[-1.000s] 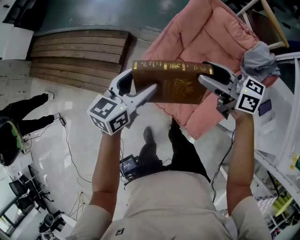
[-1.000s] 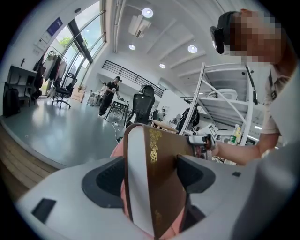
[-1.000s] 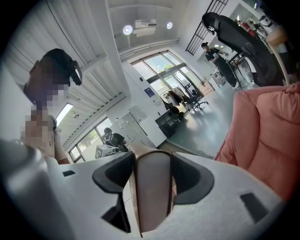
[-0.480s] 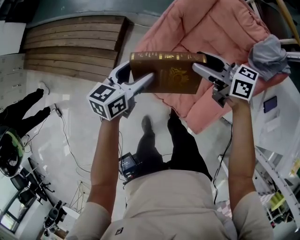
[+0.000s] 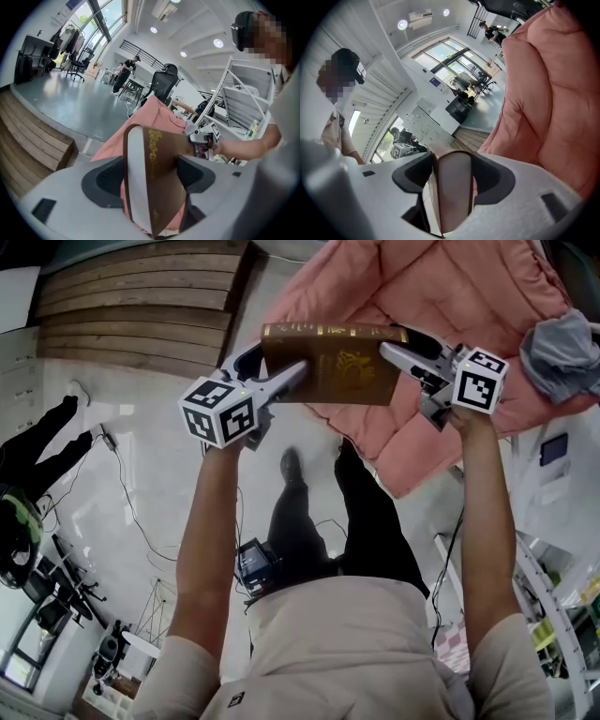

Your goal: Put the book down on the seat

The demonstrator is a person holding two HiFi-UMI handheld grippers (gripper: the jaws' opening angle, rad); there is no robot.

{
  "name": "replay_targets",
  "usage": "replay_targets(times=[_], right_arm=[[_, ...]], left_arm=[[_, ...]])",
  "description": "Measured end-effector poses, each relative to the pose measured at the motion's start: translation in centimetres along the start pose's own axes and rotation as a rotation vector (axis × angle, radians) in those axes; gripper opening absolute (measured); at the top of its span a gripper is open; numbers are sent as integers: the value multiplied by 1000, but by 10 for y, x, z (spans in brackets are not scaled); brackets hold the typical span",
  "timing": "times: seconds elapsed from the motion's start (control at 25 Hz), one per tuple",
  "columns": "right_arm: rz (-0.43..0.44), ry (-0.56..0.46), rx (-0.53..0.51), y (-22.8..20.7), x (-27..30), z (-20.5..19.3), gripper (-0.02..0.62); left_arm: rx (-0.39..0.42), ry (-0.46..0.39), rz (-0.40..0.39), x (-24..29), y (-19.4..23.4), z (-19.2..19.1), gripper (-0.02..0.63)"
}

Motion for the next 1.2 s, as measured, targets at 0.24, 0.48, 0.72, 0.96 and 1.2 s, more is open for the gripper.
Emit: replay_targets(times=[0.24,0.48,0.72,0.96,1.2], right_arm=[[-30,40,46,-55,34,-38,256],[-66,71,92,-98,50,-83,262],[-86,81,121,-133,49,-111,267],[-149,54,163,-157,53,-125,288],[-212,30,175,-179,55,-136,302]], left_arm=[[-57,61,32,20,54,-46,330],[-128,141,29,34,85,-106,330],[-151,175,71,52,97,-140,330],[-129,192,132,61,107,-153,330],[-29,208,212,67,117,-157,330]])
Point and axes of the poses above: the fingertips, and each gripper's own axes: x forward along the fingers, y to its left, z out of its top, the point moved 1 cm from there along -x, backward along the fingers, and after that the axes turned 11 degrees about -y, right-handed, at the moved point
